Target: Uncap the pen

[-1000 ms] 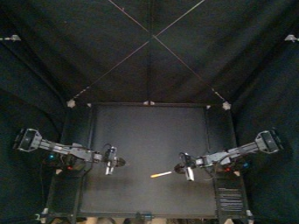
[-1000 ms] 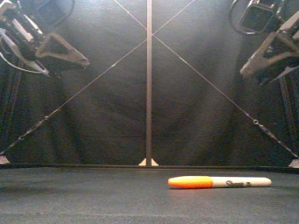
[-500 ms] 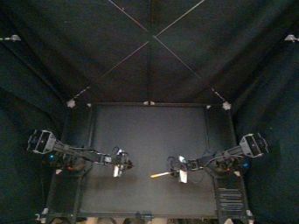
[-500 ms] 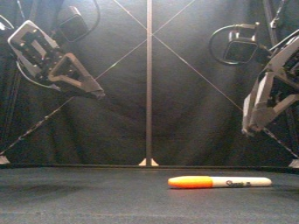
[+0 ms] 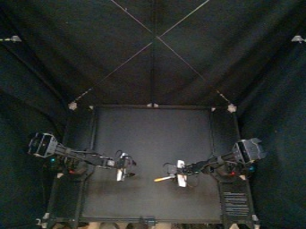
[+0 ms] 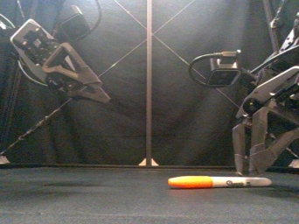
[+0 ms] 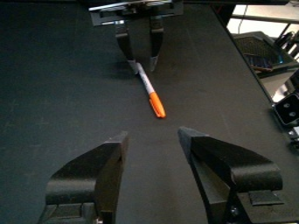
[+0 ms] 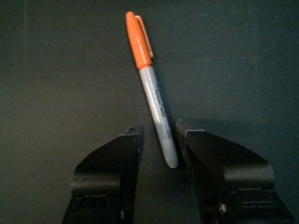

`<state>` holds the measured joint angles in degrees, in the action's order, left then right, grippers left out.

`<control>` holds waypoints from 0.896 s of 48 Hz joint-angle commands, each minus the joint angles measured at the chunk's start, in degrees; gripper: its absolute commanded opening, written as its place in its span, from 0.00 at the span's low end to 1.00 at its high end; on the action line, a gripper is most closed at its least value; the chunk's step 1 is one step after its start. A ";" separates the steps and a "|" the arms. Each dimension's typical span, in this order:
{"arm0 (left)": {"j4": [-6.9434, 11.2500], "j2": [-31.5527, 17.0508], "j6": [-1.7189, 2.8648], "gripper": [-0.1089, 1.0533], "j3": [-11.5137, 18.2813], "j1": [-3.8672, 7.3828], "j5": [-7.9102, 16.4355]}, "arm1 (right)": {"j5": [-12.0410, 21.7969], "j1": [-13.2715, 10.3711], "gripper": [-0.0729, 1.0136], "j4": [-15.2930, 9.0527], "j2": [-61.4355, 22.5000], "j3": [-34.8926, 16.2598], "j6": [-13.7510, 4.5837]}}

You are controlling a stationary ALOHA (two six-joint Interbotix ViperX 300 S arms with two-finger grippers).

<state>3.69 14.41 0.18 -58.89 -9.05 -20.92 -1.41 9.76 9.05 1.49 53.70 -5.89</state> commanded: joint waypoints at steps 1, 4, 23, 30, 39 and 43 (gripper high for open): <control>0.00 0.26 0.00 0.83 1.32 -0.09 -0.53 | -0.18 -0.97 0.75 -0.26 0.18 -1.14 0.09; 0.09 0.18 -0.09 0.83 1.32 -0.18 -0.62 | 0.00 -0.97 0.75 -0.26 -0.44 -1.14 0.09; 2.37 0.18 0.18 0.83 1.58 0.00 -0.62 | 3.16 -0.18 0.58 -1.41 -3.34 -2.64 0.00; 10.37 0.18 0.09 0.83 2.46 1.85 -0.62 | 3.16 -0.53 0.48 -1.67 -2.99 -3.69 0.18; 14.77 0.18 -0.62 0.83 3.52 3.43 -0.88 | 3.16 -2.11 0.47 -4.66 -0.97 -6.68 0.18; 14.06 0.18 -0.44 0.83 4.22 3.43 -1.41 | 3.16 -4.04 0.47 -6.24 0.44 -8.61 0.09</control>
<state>18.19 14.41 -0.26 -56.51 -5.63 -21.36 2.02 7.65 3.96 -1.49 47.64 -5.54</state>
